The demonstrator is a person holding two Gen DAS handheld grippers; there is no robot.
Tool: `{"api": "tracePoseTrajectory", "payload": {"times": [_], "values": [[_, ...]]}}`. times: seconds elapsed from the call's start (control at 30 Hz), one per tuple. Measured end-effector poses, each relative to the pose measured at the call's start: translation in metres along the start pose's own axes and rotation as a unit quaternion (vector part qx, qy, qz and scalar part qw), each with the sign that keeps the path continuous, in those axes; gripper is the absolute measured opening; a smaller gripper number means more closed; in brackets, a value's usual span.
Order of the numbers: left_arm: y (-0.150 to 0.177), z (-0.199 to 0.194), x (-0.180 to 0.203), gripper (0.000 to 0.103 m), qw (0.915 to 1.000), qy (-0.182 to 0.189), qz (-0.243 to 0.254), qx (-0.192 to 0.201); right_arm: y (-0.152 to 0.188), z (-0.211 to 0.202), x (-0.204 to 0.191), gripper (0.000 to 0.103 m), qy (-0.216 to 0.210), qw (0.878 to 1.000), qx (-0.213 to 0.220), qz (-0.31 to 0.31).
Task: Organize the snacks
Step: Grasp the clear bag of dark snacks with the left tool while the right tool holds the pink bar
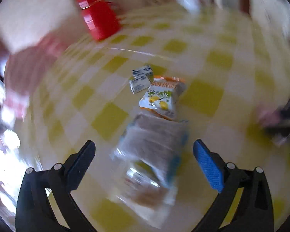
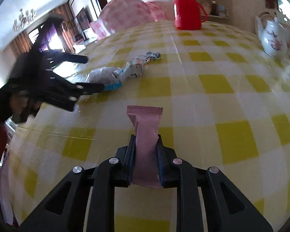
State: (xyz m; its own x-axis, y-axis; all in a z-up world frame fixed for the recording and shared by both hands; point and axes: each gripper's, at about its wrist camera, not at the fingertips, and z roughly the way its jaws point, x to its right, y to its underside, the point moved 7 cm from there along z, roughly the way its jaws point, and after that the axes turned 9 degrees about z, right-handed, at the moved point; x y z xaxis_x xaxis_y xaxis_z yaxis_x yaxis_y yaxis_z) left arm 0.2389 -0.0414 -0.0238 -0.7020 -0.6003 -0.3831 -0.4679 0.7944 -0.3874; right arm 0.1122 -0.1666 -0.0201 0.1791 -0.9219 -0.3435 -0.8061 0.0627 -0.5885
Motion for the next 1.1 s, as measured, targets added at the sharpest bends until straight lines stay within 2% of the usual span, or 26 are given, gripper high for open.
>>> {"api": "tracePoseTrajectory", "payload": {"times": [0.03,0.17,0.2,0.27,0.3,0.4,0.47,0.57,0.7,0.93,1.1], "values": [[-0.001,0.006,-0.002,0.101,0.9999,0.011,0.004,-0.009,0.002,-0.002,-0.001,0.020,-0.003,1.000,-0.001,-0.001],[-0.002,0.027,-0.007,0.101,0.9943,0.097,-0.034,-0.025,0.002,0.000,-0.004,0.021,-0.011,1.000,-0.009,-0.004],[0.002,0.030,-0.004,0.090,0.9910,0.124,-0.043,-0.027,0.002,0.001,-0.003,0.021,-0.012,1.000,-0.009,-0.002],[0.009,0.033,-0.003,0.078,0.9870,0.147,-0.061,-0.023,0.001,0.000,-0.002,0.021,-0.016,1.000,-0.008,0.002],[0.011,0.032,-0.005,0.068,0.9871,0.144,-0.069,-0.015,0.001,0.000,-0.003,0.021,-0.015,1.000,-0.008,0.001],[0.019,0.023,-0.003,0.063,0.9898,0.120,-0.078,-0.009,0.001,0.000,-0.005,0.021,-0.013,1.000,-0.006,-0.004],[0.018,0.012,0.011,0.062,0.9927,0.098,-0.070,-0.005,0.001,-0.001,-0.006,0.021,-0.012,1.000,-0.005,-0.007],[0.015,-0.008,0.030,0.062,0.9923,0.092,-0.082,0.018,0.001,-0.001,-0.005,0.021,-0.009,1.000,-0.003,-0.005],[0.013,-0.031,0.058,0.062,0.9926,0.064,-0.096,0.036,0.001,-0.002,-0.004,0.021,-0.005,1.000,0.000,-0.003],[0.027,-0.060,0.084,0.062,0.9867,0.034,-0.151,0.049,-0.001,-0.004,-0.003,0.021,0.002,1.000,0.008,-0.003],[0.045,-0.078,0.101,0.062,0.9839,0.033,-0.169,0.048,0.001,-0.007,-0.003,0.020,0.004,1.000,0.014,0.000]]}}
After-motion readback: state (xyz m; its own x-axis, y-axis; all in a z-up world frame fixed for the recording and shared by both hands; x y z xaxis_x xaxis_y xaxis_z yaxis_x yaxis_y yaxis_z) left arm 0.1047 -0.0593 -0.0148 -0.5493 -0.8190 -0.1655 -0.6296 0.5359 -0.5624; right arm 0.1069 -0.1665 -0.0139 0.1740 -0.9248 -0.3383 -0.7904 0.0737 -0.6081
